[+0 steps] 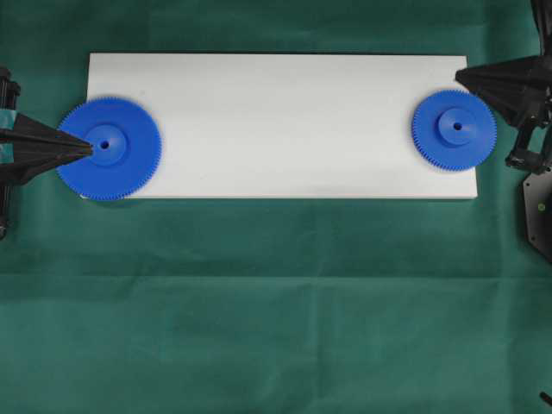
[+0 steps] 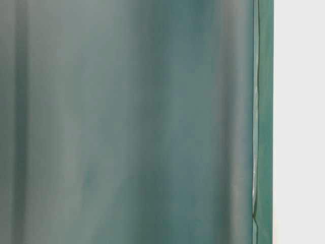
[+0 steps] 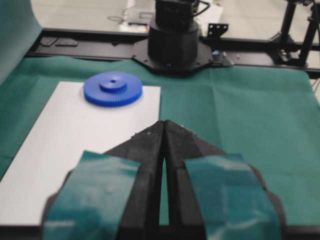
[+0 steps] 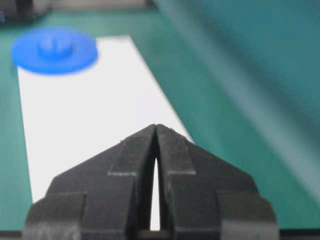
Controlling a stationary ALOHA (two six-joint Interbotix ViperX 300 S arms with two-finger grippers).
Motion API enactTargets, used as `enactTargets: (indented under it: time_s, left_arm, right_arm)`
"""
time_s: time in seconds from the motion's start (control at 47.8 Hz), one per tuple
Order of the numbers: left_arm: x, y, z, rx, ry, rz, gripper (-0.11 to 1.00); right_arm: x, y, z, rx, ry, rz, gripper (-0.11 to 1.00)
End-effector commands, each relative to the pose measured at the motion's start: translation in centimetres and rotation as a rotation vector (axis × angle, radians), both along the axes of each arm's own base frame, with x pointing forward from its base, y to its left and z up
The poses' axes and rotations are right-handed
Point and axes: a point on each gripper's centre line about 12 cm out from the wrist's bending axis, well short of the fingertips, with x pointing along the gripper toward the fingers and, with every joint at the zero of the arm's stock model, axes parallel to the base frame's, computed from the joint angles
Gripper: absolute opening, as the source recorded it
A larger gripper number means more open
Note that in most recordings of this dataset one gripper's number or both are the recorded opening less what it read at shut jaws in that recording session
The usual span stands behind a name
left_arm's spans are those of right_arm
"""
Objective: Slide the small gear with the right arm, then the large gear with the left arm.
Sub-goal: 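Lower the right gripper tip onto the hub of the small blue gear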
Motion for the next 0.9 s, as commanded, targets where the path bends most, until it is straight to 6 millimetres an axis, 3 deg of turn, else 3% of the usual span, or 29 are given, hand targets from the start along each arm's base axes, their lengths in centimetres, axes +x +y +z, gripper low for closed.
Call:
enactTargets:
  time_s: [0.0, 0.46, 0.878]
  left_arm:
    - [0.1, 0.2, 0.4, -0.001, -0.011, 0.01, 0.0]
    - [0.2, 0.3, 0.1, -0.001, -0.005, 0.014, 0.0]
    - [0.2, 0.3, -0.2, -0.005, 0.001, 0.014, 0.0]
  right_arm:
    - [-0.1, -0.4, -0.7, 0.071, 0.061, -0.031, 0.5]
    - [-0.5, -0.7, -6.5, 0.394, 0.372, -0.157, 0.5]
    - [-1.1, -1.6, -9.8, 0.474, 0.496, -0.259, 0.5]
